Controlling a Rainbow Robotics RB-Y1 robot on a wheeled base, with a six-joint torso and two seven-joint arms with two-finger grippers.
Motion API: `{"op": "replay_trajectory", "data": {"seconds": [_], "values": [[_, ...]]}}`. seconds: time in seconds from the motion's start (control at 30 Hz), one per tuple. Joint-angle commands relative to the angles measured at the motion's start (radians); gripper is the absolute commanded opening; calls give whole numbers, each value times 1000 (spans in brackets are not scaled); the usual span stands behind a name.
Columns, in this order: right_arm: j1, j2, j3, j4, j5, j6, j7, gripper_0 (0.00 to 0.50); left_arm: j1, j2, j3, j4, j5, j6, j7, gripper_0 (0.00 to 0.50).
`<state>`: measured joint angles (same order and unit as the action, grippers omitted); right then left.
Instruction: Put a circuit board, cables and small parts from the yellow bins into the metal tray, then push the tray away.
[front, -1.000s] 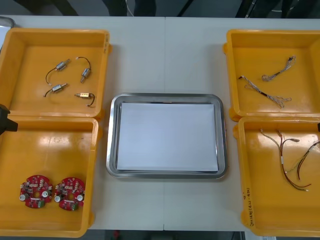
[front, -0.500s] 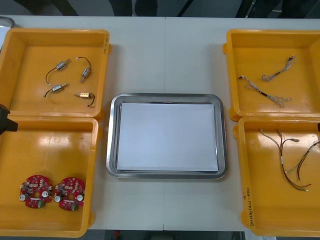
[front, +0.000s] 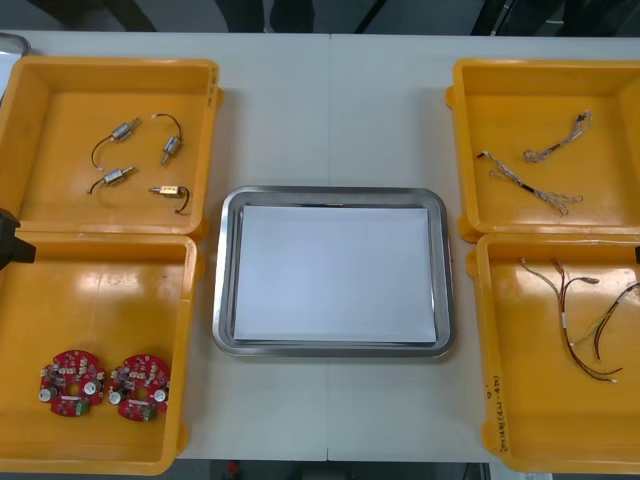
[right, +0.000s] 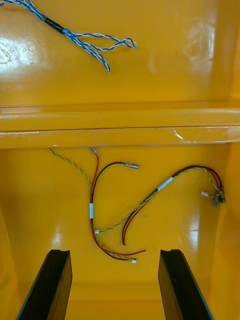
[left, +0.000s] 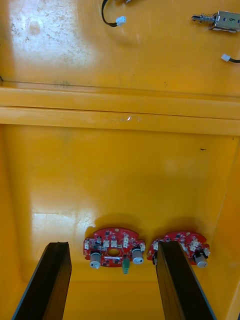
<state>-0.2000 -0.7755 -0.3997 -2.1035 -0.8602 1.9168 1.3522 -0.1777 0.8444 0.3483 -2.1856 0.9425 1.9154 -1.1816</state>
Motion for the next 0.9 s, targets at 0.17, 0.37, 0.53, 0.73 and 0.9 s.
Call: {"op": "replay_trajectory", "data": {"seconds": [0.17, 0.37, 0.53, 0.73, 0.9], "values": [[-6, 5, -33, -30, -8, 3, -42, 500, 15, 10, 6, -23, 2, 5, 69, 500], [-6, 5, -33, -30, -8, 3, -42, 500, 15, 10, 6, -23, 2, 5, 69, 500], [-6, 5, -33, -30, -8, 3, -42, 500, 15, 10, 6, -23, 2, 5, 69, 500], [-6, 5, -33, -30, -8, 3, -42, 500, 15, 10, 6, -23, 2, 5, 69, 500], [-6, 5, -33, -30, -8, 3, -42, 500, 15, 10, 6, -23, 2, 5, 69, 500]]}}
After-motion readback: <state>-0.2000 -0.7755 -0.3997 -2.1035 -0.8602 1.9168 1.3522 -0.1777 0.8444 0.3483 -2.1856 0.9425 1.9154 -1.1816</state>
